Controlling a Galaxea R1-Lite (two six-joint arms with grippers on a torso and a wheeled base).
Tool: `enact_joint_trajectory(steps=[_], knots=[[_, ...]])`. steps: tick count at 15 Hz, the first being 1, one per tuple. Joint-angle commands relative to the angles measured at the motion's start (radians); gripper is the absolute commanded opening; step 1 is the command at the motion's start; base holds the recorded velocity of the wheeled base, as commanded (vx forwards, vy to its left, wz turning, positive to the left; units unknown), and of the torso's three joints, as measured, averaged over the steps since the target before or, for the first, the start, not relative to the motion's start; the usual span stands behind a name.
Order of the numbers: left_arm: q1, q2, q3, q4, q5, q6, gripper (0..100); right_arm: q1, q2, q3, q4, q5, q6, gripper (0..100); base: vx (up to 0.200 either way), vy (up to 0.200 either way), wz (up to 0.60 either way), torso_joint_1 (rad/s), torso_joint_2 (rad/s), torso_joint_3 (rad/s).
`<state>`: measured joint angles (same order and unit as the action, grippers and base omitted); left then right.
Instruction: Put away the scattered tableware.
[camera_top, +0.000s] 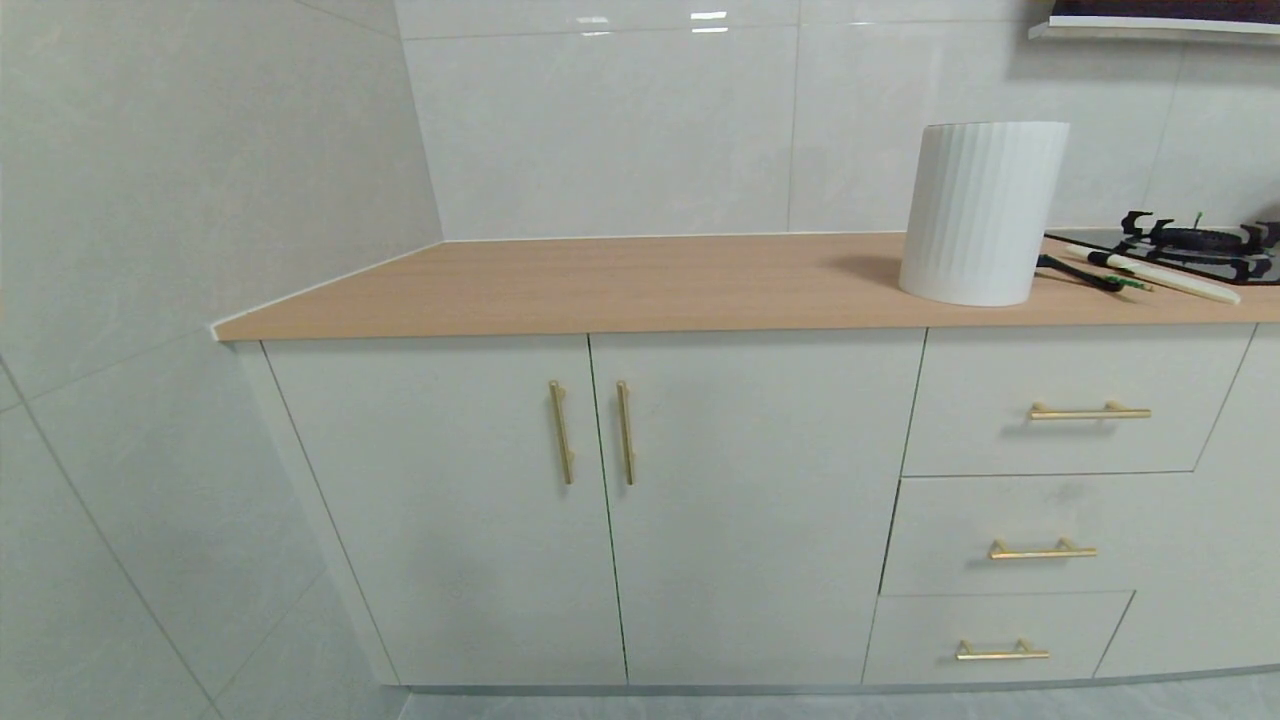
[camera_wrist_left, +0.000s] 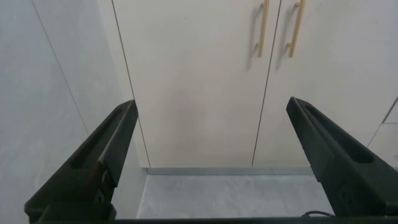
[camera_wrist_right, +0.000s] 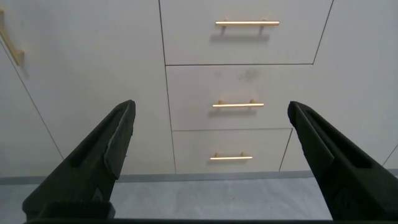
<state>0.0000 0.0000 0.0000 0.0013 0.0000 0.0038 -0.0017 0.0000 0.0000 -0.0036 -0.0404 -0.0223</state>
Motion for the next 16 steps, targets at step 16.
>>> enact_joint_trajectory(steps=[16], knots=[[0.0,0.0,0.0,0.0,0.0,-0.001,100,0.0,0.003,0.0,0.001,0.001,0.001,100,0.0,-0.175,0.0,0.003,0.0,0.001]])
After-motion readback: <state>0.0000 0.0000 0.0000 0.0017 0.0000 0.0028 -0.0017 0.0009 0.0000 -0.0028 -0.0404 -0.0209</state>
